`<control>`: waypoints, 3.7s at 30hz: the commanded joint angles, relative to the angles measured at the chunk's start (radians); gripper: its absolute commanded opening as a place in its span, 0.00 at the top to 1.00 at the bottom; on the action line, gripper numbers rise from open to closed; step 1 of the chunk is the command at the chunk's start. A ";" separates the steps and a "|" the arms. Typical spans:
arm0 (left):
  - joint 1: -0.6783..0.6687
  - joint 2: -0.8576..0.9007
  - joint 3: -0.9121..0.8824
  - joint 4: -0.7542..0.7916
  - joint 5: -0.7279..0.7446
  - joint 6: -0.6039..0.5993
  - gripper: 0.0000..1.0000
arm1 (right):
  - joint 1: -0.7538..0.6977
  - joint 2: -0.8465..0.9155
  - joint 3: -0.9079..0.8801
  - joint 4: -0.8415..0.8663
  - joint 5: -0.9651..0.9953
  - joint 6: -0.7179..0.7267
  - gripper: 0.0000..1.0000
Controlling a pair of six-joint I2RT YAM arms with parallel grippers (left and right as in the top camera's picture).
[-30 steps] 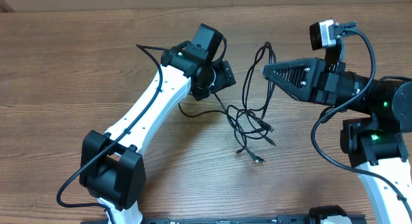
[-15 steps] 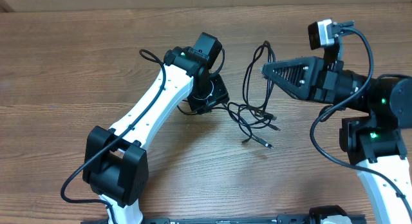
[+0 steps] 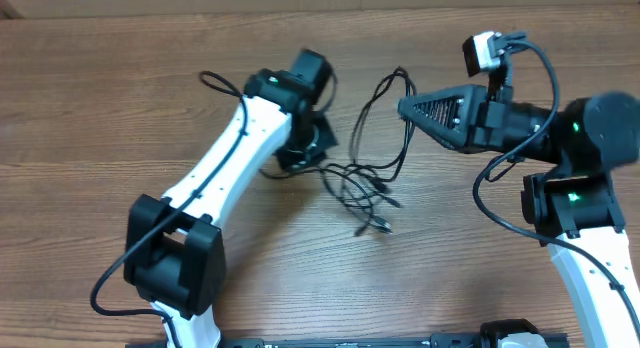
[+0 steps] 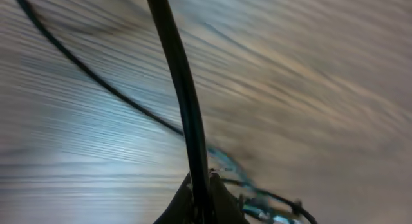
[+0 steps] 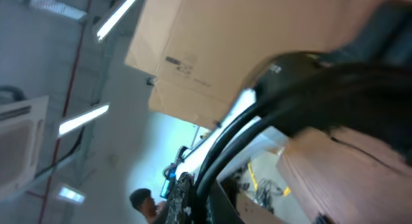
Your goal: Untangle cables
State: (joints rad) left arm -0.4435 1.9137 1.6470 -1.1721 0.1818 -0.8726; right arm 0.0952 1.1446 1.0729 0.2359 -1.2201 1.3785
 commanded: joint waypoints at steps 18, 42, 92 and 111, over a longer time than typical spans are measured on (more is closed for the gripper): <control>0.333 -0.096 0.436 -0.029 0.587 0.379 0.96 | -0.108 0.163 -0.042 -1.124 0.868 -0.760 0.96; 0.644 -0.103 0.613 -0.394 -0.240 0.266 0.96 | -0.437 0.211 -0.045 -1.132 0.854 -0.809 0.95; 0.377 -0.103 0.611 0.600 0.404 -0.017 0.96 | -0.154 0.256 -0.045 -1.071 0.816 -0.780 0.00; 0.341 -0.082 0.611 0.667 0.253 -0.145 0.96 | -0.154 0.256 -0.045 -1.072 0.816 -0.780 0.00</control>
State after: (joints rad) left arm -0.0898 1.8145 2.2528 -0.5079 0.4877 -1.0191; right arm -0.0639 1.3991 1.0271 -0.8387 -0.3965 0.5980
